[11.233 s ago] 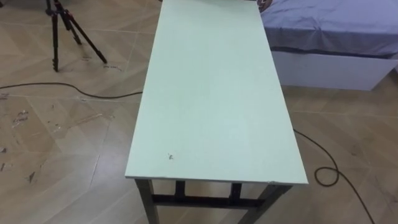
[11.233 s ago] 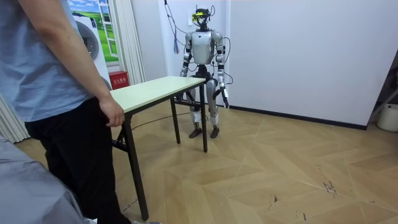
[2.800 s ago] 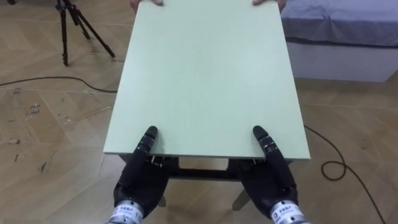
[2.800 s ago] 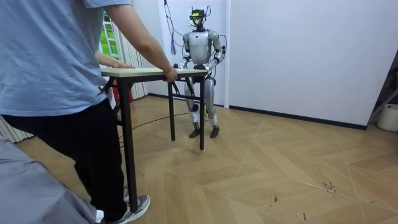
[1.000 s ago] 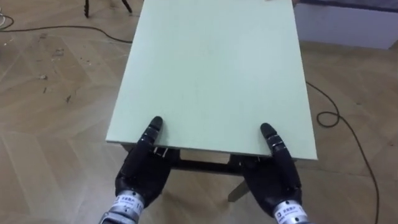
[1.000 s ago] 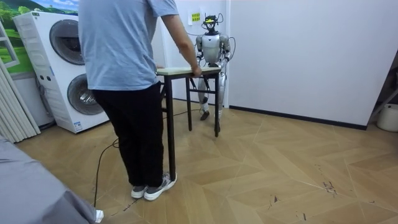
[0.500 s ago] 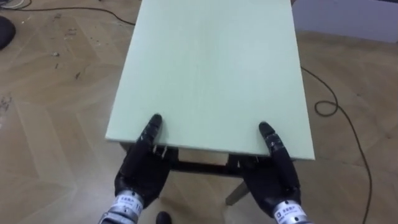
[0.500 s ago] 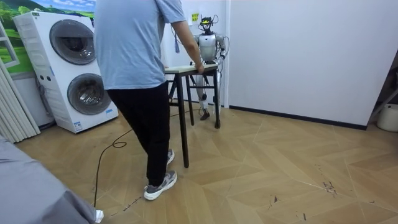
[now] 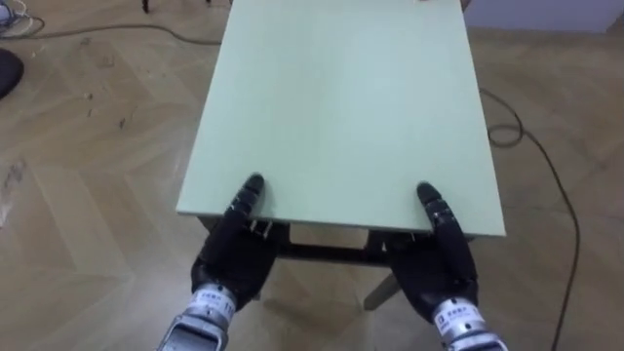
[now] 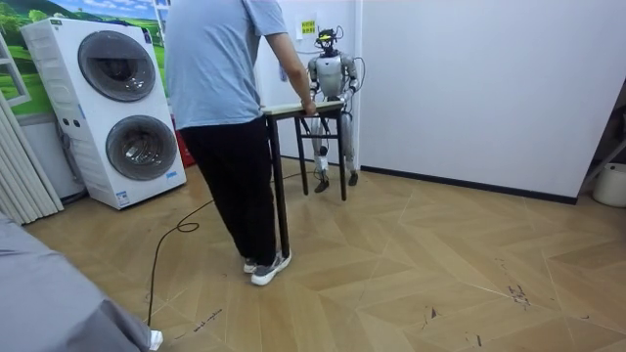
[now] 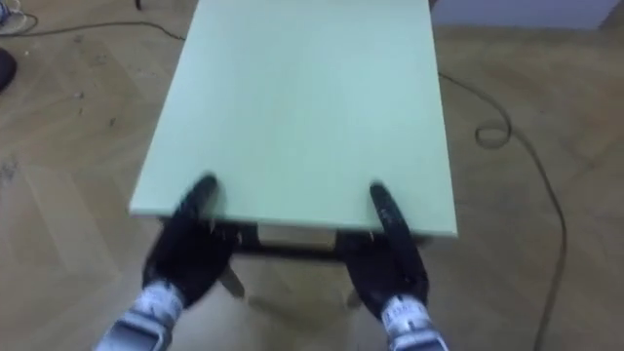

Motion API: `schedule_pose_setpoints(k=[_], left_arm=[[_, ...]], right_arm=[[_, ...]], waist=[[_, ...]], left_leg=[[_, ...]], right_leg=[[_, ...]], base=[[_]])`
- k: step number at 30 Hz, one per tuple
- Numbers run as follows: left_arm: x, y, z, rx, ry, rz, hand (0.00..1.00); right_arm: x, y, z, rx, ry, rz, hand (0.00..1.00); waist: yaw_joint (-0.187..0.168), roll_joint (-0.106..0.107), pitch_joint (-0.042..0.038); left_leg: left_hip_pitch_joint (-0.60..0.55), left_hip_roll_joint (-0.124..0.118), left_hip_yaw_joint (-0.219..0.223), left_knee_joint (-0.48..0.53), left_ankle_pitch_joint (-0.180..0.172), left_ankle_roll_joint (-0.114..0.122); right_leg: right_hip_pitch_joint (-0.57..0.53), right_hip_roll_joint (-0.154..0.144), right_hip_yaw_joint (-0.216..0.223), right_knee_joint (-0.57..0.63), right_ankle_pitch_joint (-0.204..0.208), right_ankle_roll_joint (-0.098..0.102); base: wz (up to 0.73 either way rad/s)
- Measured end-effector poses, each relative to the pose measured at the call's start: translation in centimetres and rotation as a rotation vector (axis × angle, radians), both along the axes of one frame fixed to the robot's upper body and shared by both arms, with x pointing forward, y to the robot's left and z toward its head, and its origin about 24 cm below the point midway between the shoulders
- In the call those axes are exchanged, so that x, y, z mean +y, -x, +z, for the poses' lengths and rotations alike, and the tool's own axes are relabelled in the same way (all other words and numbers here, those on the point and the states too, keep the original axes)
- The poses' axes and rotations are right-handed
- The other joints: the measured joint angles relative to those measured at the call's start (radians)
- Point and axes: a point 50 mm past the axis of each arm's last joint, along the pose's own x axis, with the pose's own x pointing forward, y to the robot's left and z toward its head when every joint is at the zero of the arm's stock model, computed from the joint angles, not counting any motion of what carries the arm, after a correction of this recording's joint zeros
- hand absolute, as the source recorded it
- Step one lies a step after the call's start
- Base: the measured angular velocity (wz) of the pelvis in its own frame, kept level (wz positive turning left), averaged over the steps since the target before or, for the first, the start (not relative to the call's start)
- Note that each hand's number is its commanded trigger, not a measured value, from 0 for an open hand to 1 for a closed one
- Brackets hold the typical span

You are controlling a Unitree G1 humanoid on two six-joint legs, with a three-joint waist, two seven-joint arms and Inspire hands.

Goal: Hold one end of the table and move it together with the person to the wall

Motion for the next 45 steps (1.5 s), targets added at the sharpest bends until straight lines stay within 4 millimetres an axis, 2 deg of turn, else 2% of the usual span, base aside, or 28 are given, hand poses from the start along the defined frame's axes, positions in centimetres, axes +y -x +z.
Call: schedule_pose_setpoints(k=[2,3,5,7,8,11,13,14,15,16,17,18,19,21,23,24,28,36,45], left_arm=[[-0.2,0.0,-0.1,0.01,0.0,-0.004,1.0],[-0.2,0.0,-0.1,0.016,-0.003,-0.005,1.0],[-0.3,0.1,-0.3,0.036,-0.005,-0.005,1.0],[-0.3,0.3,-1.0,0.065,-0.008,-0.006,1.0],[-0.3,0.4,-1.1,0.07,-0.01,-0.006,1.0],[-0.3,0.5,-1.5,0.085,-0.014,-0.007,1.0],[-0.5,0.9,-1.8,0.102,-0.012,-0.012,1.0],[-0.5,0.9,-1.8,0.102,-0.012,-0.013,1.0],[-0.6,0.9,-1.8,0.103,-0.012,-0.016,1.0],[-0.6,0.9,-2.0,0.11,-0.014,-0.019,1.0],[-0.6,1.0,-2.1,0.115,-0.016,-0.02,1.0],[-0.6,1.0,-2.1,0.116,-0.016,-0.021,1.0],[-0.6,1.0,-2.1,0.119,-0.019,-0.022,1.0],[-0.5,1.0,-2.2,0.119,-0.026,-0.023,1.0],[-0.4,1.2,-2.2,0.124,-0.03,-0.023,1.0],[-0.4,1.3,-2.3,0.125,-0.035,-0.023,1.0],[-0.2,1.4,-2.2,0.12,-0.046,-0.01,1.0],[-0.1,1.4,-2.2,0.109,-0.057,0.006,1.0],[0.0,1.5,-2.2,0.115,-0.038,0.017,1.0]], right_arm=[[-0.2,0.0,0.0,0.004,0.009,-0.007,1.0],[-0.2,0.1,-0.1,0.013,0.006,-0.006,1.0],[-0.3,0.2,-0.3,0.025,0.007,-0.009,1.0],[-0.3,0.5,-0.9,0.053,0.012,-0.011,1.0],[-0.3,0.6,-1.0,0.056,0.013,-0.01,1.0],[-0.2,1.0,-1.3,0.069,0.012,-0.013,1.0],[-0.3,1.4,-1.5,0.085,0.017,-0.018,1.0],[-0.4,1.4,-1.5,0.085,0.018,-0.019,1.0],[-0.5,1.4,-1.6,0.086,0.021,-0.02,1.0],[-0.6,1.5,-1.7,0.095,0.023,-0.022,1.0],[-0.6,1.6,-1.9,0.102,0.022,-0.023,1.0],[-0.5,1.8,-2.0,0.108,0.019,-0.026,1.0],[-0.3,2.0,-2.1,0.114,0.009,-0.032,1.0],[0.0,2.1,-2.2,0.118,-0.003,-0.035,1.0],[0.0,2.2,-2.2,0.12,0.001,-0.038,1.0],[-0.1,2.2,-2.3,0.123,0.003,-0.039,1.0],[0.4,2.3,-2.3,0.125,-0.004,-0.037,1.0],[0.5,2.2,-2.3,0.115,0.003,-0.035,1.0],[0.5,1.8,-2.1,0.097,0.01,-0.019,1.0]], waist=[[-0.01,-0.001,0.0005],[-0.02,-0.01,0.003],[-0.028,-0.014,0.0045],[-0.044,-0.022,0.004],[-0.042,-0.025,0.004],[-0.048,-0.054,0.0027],[-0.046,-0.073,0.0007],[-0.047,-0.077,0.0009],[-0.054,-0.081,0.001],[-0.052,-0.076,0.004],[-0.05,-0.071,0.0046],[-0.049,-0.074,0.0058],[-0.043,-0.075,0.0066],[-0.032,-0.081,0.0101],[-0.02,-0.082,0.0104],[-0.011,-0.081,0.0101],[0.014,-0.097,0.0082],[0.021,-0.106,0.007],[0.077,-0.107,0.0079]], left_leg=[[-0.002,-0.009,0.005,-0.007,0.001,0.0],[-0.006,-0.023,0.004,-0.016,0.011,0.02],[-0.011,-0.044,0.002,-0.013,0.021,0.031],[-0.01,-0.069,-0.003,-0.01,0.035,0.044],[-0.011,-0.075,0.001,-0.009,0.039,0.048],[-0.026,-0.114,0.011,-0.007,0.064,0.071],[-0.035,-0.15,0.024,-0.005,0.082,0.096],[-0.042,-0.158,0.025,-0.003,0.089,0.104],[-0.058,-0.166,0.033,-0.007,0.104,0.121],[-0.063,-0.162,0.045,-0.008,0.113,0.132],[-0.061,-0.157,0.045,-0.007,0.117,0.133],[-0.06,-0.154,0.038,-0.014,0.128,0.134],[-0.059,-0.154,0.035,-0.018,0.135,0.133],[-0.058,-0.156,0.035,-0.019,0.138,0.13],[-0.054,-0.158,0.036,-0.02,0.14,0.126],[-0.051,-0.154,0.037,-0.031,0.145,0.122],[-0.044,-0.138,0.047,-0.054,0.161,0.111],[-0.036,-0.12,0.021,-0.075,0.169,0.094],[-0.041,-0.111,-0.017,-0.092,0.175,0.085]], right_leg=[[-0.002,-0.019,-0.035,0.006,0.003,-0.005],[-0.002,-0.034,-0.042,0.005,0.005,-0.004],[0.006,-0.054,-0.045,-0.004,0.014,0.002],[0.019,-0.076,-0.043,-0.023,0.039,0.01],[0.022,-0.079,-0.039,-0.03,0.049,0.012],[0.021,-0.114,-0.025,-0.052,0.096,0.023],[0.021,-0.139,0.004,-0.076,0.136,0.048],[0.021,-0.144,0.013,-0.09,0.151,0.056],[0.023,-0.15,0.028,-0.118,0.181,0.106],[0.023,-0.163,0.037,-0.069,0.155,0.137],[0.023,-0.168,0.034,-0.004,0.105,0.129],[0.043,-0.191,0.03,0.105,0.002,0.136],[0.089,-0.212,0.04,0.159,-0.073,0.169],[0.141,-0.206,0.076,0.139,-0.11,0.189],[0.171,-0.191,0.077,0.074,-0.107,0.178],[0.186,-0.18,0.076,0.035,-0.096,0.166],[0.214,-0.153,0.06,-0.041,-0.063,0.148],[0.23,-0.135,0.029,-0.072,-0.059,0.145],[0.261,-0.125,-0.002,-0.106,-0.055,0.139]], base=[[0.13],[0.2],[0.15],[0.09],[0.0],[0.03],[-0.08],[0.0],[0.0],[0.0],[-0.05],[0.0],[0.0],[-0.02],[-0.11],[-0.1],[-0.06],[0.09],[0.13]])
